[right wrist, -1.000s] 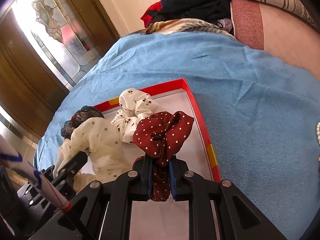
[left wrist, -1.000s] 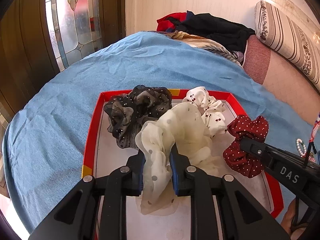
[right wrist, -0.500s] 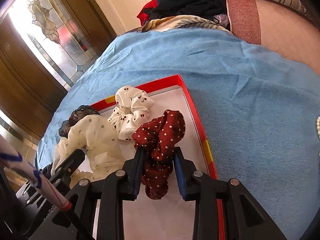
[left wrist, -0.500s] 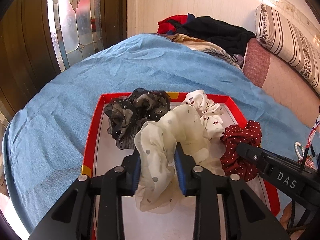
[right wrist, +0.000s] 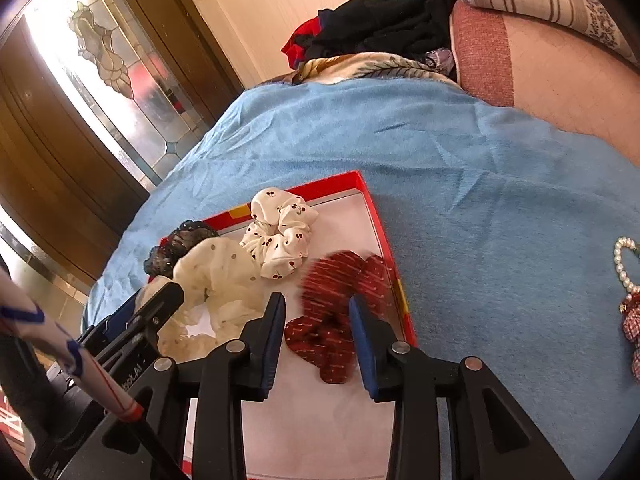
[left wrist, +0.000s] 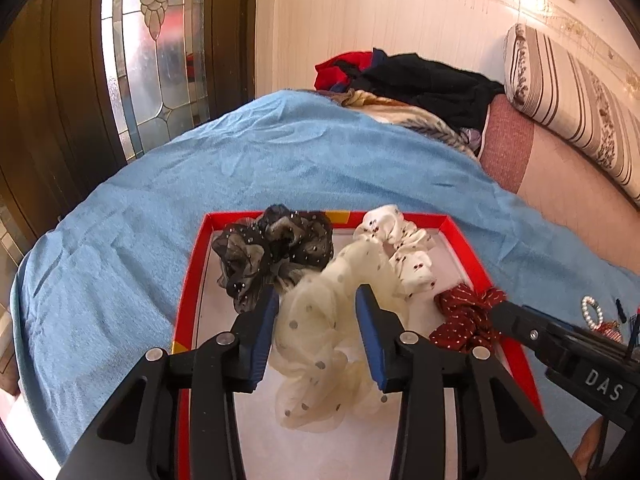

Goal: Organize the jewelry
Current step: 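Open the left tool to drop the cream scrunchie while the right tool drops the red one, then lift both open tools away from the tray toward the remaining items, then close the left tool on the red plaid scrunchie, then grasp the leopard-print bracelet with the right tool while the left tool holds the plaid scrunchie, then carry the plaid scrunchie and leopard bracelet over the red tray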

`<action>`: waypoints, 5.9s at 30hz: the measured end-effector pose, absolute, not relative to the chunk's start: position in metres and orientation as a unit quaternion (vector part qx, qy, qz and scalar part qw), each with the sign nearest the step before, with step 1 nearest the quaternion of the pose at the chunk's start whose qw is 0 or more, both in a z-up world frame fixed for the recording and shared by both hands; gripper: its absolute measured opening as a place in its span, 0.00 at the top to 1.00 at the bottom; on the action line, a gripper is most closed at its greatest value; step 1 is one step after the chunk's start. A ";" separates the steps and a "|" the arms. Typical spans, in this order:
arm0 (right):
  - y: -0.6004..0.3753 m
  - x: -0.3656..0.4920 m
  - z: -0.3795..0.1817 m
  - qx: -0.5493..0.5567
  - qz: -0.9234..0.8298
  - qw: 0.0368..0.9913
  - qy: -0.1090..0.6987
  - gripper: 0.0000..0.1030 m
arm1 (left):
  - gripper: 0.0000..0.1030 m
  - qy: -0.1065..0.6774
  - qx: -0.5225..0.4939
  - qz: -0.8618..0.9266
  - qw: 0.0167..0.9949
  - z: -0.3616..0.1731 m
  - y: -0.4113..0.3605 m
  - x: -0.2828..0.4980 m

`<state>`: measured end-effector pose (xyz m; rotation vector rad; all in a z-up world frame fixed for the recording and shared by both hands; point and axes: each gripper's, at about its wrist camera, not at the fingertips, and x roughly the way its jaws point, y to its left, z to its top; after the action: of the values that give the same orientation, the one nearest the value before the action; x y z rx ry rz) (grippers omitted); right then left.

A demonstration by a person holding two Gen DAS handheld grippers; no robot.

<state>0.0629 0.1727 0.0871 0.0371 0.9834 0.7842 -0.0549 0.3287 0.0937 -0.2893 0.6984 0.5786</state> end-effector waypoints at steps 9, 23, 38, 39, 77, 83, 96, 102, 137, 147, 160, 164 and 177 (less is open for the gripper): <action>0.120 0.049 0.097 0.049 0.359 0.813 0.456 0.65 | 0.61 0.306 -0.125 0.260 0.907 0.110 0.304 -0.052; 0.021 0.050 0.098 0.098 0.310 0.829 0.454 0.65 | 0.61 0.321 -0.083 0.185 0.925 0.103 0.232 -0.021; -0.122 0.052 0.081 0.143 0.207 0.866 0.432 0.65 | 0.60 0.370 -0.038 0.043 0.927 0.069 0.110 0.001; -0.131 0.054 0.077 0.151 0.202 0.867 0.430 0.65 | 0.60 0.372 -0.038 0.035 0.927 0.067 0.106 -0.001; -0.245 0.075 0.099 0.284 0.193 0.849 0.401 0.65 | 0.71 0.506 -0.154 0.006 0.849 0.024 -0.010 0.143; -0.253 0.082 0.095 0.295 0.180 0.847 0.403 0.65 | 0.88 0.489 -0.137 0.008 0.861 0.020 0.006 0.107; -0.240 0.089 0.074 0.271 0.146 0.850 0.428 0.65 | 0.82 0.437 -0.064 -0.028 0.897 0.023 0.040 0.020; -0.229 0.097 0.066 0.259 0.150 0.851 0.431 0.65 | 0.62 0.431 -0.076 -0.052 0.898 0.021 0.044 0.040; -0.157 0.074 0.038 0.139 0.166 0.835 0.506 0.91 | 0.72 0.444 -0.067 -0.027 0.893 0.012 0.052 0.047; -0.148 0.083 0.023 0.107 0.161 0.836 0.514 0.93 | 0.74 0.437 -0.055 -0.027 0.897 0.011 0.049 0.048; -0.137 0.053 0.084 0.076 0.187 0.902 0.382 0.93 | 0.89 0.363 -0.038 -0.013 0.931 0.052 0.051 0.028; -0.128 0.048 0.085 0.065 0.198 0.903 0.376 0.93 | 0.89 0.361 -0.037 -0.011 0.932 0.054 0.053 0.028; -0.119 0.042 0.083 0.058 0.216 0.900 0.373 0.93 | 0.89 0.360 -0.025 0.007 0.932 0.052 0.052 0.026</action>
<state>0.0423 -0.1192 0.0833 0.1191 0.7726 0.4464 0.0263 0.0516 0.0521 -0.0507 0.7372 0.0141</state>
